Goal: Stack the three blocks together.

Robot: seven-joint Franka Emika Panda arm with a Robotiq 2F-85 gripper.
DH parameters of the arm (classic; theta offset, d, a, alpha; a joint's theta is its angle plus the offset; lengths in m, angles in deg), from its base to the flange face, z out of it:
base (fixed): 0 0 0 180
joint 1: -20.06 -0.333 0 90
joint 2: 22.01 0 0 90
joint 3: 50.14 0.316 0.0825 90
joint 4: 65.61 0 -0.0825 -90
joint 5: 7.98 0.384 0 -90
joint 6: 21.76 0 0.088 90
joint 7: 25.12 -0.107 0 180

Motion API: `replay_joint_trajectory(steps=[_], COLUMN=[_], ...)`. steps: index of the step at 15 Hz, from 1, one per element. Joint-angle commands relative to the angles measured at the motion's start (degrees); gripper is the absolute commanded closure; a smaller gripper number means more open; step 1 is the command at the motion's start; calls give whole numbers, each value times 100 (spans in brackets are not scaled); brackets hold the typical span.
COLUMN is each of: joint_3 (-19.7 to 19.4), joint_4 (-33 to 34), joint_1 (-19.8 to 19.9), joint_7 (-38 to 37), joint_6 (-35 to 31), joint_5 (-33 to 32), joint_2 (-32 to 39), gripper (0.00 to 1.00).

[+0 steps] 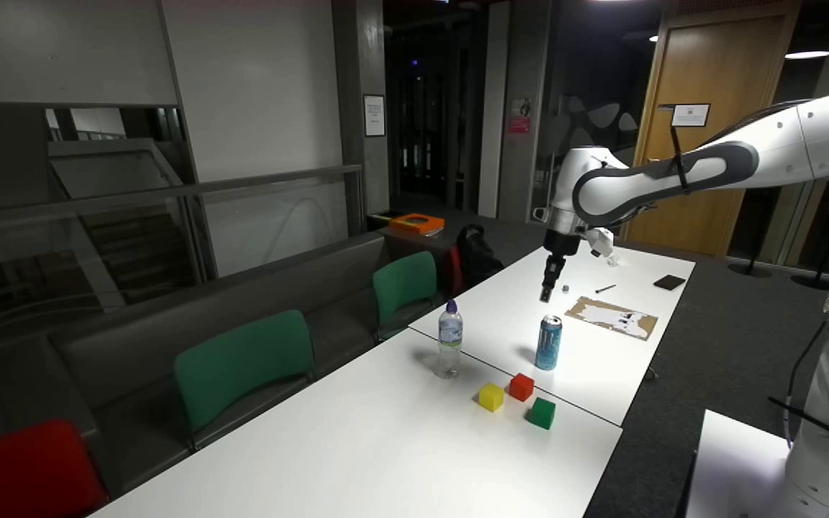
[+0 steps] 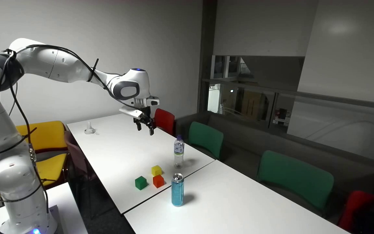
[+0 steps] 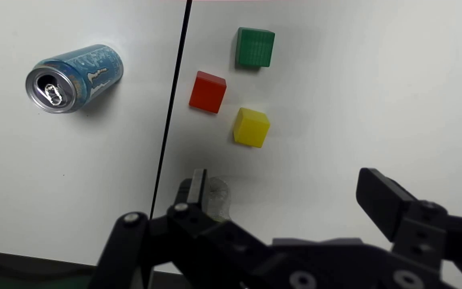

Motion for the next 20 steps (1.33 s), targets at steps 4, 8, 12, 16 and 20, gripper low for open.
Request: replay_joint_trajectory(steps=[4,8,12,16,20], joint_3=[89,89,89,90,82], joint_4=[13,13,13,13,69], joint_1=[94,94,94,94,77], joint_7=[12,12,13,12,1], joint_6=[19,19,19,19,-42], joint_5=[19,19,19,19,144], joint_2=[3,3,3,3,84], gripper=[0,0,0,0,0])
